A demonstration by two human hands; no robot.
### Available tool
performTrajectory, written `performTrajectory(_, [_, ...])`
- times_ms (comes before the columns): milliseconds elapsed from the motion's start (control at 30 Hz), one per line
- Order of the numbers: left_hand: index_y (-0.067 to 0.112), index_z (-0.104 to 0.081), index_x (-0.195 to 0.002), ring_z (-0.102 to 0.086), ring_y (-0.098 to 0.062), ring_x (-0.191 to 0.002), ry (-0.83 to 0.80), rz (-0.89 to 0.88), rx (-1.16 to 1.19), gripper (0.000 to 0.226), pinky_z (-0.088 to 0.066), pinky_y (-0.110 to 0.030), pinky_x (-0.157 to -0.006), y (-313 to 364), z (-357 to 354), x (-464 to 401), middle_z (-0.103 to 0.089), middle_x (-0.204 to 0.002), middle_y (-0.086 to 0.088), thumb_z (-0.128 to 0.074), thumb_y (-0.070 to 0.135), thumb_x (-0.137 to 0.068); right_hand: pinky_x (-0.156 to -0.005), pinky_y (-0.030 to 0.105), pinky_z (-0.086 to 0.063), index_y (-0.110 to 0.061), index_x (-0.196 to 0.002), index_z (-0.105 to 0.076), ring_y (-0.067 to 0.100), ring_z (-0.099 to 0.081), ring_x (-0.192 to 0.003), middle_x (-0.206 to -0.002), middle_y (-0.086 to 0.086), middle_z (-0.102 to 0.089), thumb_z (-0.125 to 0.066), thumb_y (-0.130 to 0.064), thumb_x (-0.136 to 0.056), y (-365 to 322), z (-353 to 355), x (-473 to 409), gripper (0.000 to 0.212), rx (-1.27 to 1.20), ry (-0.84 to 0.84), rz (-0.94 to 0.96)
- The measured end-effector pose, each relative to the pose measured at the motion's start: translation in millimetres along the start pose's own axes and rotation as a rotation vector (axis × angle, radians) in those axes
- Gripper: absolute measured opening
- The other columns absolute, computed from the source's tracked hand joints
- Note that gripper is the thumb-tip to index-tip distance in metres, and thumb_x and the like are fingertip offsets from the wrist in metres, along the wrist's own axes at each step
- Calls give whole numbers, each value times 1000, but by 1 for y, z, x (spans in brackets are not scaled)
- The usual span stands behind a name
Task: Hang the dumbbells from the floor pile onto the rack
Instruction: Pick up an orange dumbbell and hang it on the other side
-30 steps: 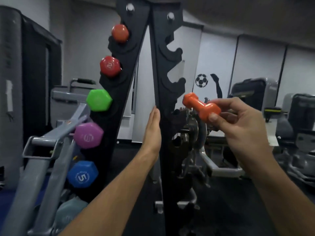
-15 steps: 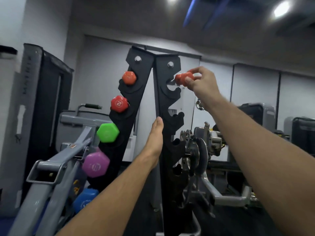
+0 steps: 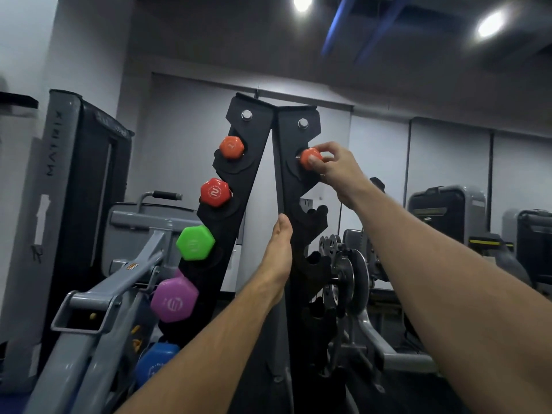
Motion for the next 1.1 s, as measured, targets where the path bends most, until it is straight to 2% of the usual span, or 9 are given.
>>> performTrajectory(200, [38,-21,-164,-21,-19,-158,2,-13,14,69,-18,-58,-127,-4,3,-1,-23,-171,9,-20,71,-103,-78,25,-53,-17,-121,-60,21,-68,-97,-116,16,-67,-68,-17,-100,7,4,-2,22,11,-30,22])
performTrajectory(333, [37,-21,-164,-22,-20,-158,12,-12,2,68,-19,-58,-127,-5,5,-1,-24,-171,7,-20,68,-104,-89,33,-57,-15,-126,-61,26,-69,-108,-121,18,-68,-69,-18,-99,11,4,-6,28,-1,-35,11])
performTrajectory(533, [34,-19,-165,-22,-20,-157,2,-7,10,68,-19,-57,-127,-1,1,1,-24,-171,7,-20,66,-105,-81,27,-54,-19,-111,-66,29,-71,-106,-113,18,-72,-73,-22,-96,11,-1,-6,17,3,54,70])
performTrajectory(800, [38,-20,-164,-20,-20,-158,3,-9,-23,68,-17,-59,-127,-4,5,4,-22,-172,8,-19,69,-103,-75,21,-48,-19,-126,-64,15,-66,-99,-114,10,-70,-69,-30,-98,9,0,-4,31,104,30,73])
performTrajectory(933, [36,-18,-165,-19,-21,-159,0,-9,-47,67,-15,-58,-128,-1,5,8,-20,-172,7,-18,66,-105,-85,27,-51,-16,-132,-63,16,-65,-105,-116,6,-68,-67,-30,-99,8,1,-2,36,150,8,57])
performTrajectory(1100, [34,-17,-165,-20,-20,-158,6,-7,-57,69,-15,-56,-128,5,4,11,-20,-172,7,-18,67,-105,-81,25,-51,-14,-130,-65,17,-67,-104,-114,7,-69,-70,-30,-98,7,3,-1,36,155,8,50])
Point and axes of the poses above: each hand's wrist, its own x-axis away from the middle knuckle, its own z-axis out of the back of the hand, y = z × x, the point moved 2 cm from there along -x, towards the middle knuckle
